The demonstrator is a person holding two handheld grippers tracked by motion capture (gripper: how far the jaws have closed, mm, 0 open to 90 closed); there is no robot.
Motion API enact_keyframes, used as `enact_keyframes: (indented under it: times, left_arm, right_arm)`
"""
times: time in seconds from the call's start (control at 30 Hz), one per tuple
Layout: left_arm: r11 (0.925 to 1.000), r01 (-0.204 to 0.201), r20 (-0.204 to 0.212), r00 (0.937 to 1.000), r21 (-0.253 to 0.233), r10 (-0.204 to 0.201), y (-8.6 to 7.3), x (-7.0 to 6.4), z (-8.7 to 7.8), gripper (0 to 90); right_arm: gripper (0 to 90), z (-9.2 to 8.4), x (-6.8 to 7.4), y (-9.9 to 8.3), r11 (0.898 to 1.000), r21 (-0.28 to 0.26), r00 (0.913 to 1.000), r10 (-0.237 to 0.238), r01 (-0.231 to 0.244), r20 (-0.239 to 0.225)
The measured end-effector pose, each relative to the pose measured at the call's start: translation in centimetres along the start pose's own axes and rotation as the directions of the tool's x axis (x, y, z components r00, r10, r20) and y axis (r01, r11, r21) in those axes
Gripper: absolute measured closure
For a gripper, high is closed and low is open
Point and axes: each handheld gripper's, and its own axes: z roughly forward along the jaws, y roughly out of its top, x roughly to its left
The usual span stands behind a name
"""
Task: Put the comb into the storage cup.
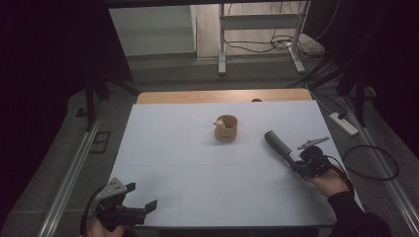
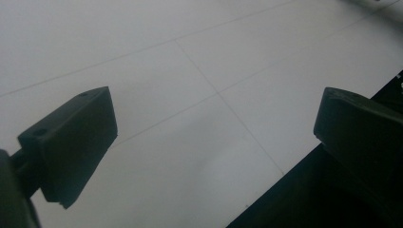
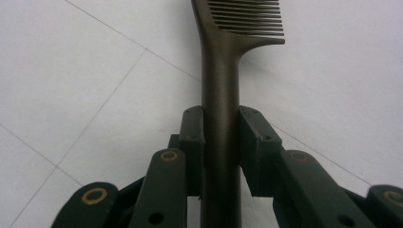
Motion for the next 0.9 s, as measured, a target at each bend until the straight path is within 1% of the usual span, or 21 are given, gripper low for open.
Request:
enact_keyframes:
  times: [0.2, 0.3, 0.37, 0.43, 0.53, 0.7, 0.77, 0.83, 0.9]
  left_arm:
    - [0.9991, -0.029, -0.018, 0.9994, -0.032, 0.029, 0.6, -0.2, 0.0, 0.4]
    - [0.999, -0.04, -0.03, 0.9988, -0.019, 0.039, 1.0, -0.5, 0.3, 0.0]
    - [0.9988, -0.045, -0.04, 0.9982, -0.021, 0.044, 1.3, -0.6, 0.5, 0.0]
    - [0.9986, -0.047, -0.04, 0.9981, -0.023, 0.046, 1.6, -0.7, 0.8, 0.0]
    - [0.9986, -0.05, -0.03, 0.9984, -0.02, 0.049, 2.1, -0.8, 1.2, 0.0]
    - [0.9979, -0.064, -0.016, 0.9978, -0.006, 0.064, 2.8, -1.0, 2.0, 0.0]
    - [0.9982, -0.059, 0.003, 0.9982, -0.012, 0.059, 3.2, -0.9, 2.3, 0.0]
    - [0.9984, -0.05, 0.039, 0.9979, -0.024, 0.051, 3.5, -0.8, 2.7, 0.0]
    - [0.9986, -0.045, 0.06, 0.9971, -0.027, 0.047, 3.8, -0.7, 3.0, 0.0]
  right_arm:
    - [72.4, -0.5, 0.1, -0.2, 0.999, -0.032, 1.0, -0.007, 0.007, -0.001]
    - [72.4, -0.9, 0.1, -0.3, 0.999, -0.051, 0.9999, -0.01, 0.01, -0.001]
    - [72.4, -1.1, 0.1, -0.4, 0.998, -0.065, 0.9999, -0.013, 0.013, 0.0]
    - [72.4, -1.3, 0.1, -0.4, 0.997, -0.077, 0.9999, -0.015, 0.015, -0.004]
    - [72.4, -1.6, 0.2, -0.6, 0.995, -0.094, 0.9998, -0.019, 0.018, -0.003]
    - [72.4, -2.2, 0.4, -0.8, 0.992, -0.126, 0.9997, -0.023, 0.022, 0.0]
    - [72.4, -2.5, 0.5, -0.9, 0.989, -0.148, 0.9996, -0.028, 0.028, 0.001]
    - [72.4, -2.8, 0.6, -1.0, 0.987, -0.161, 0.9997, -0.026, 0.026, -0.001]
    - [72.4, -3.0, 0.7, -1.1, 0.985, -0.171, 0.9995, -0.033, 0.032, -0.003]
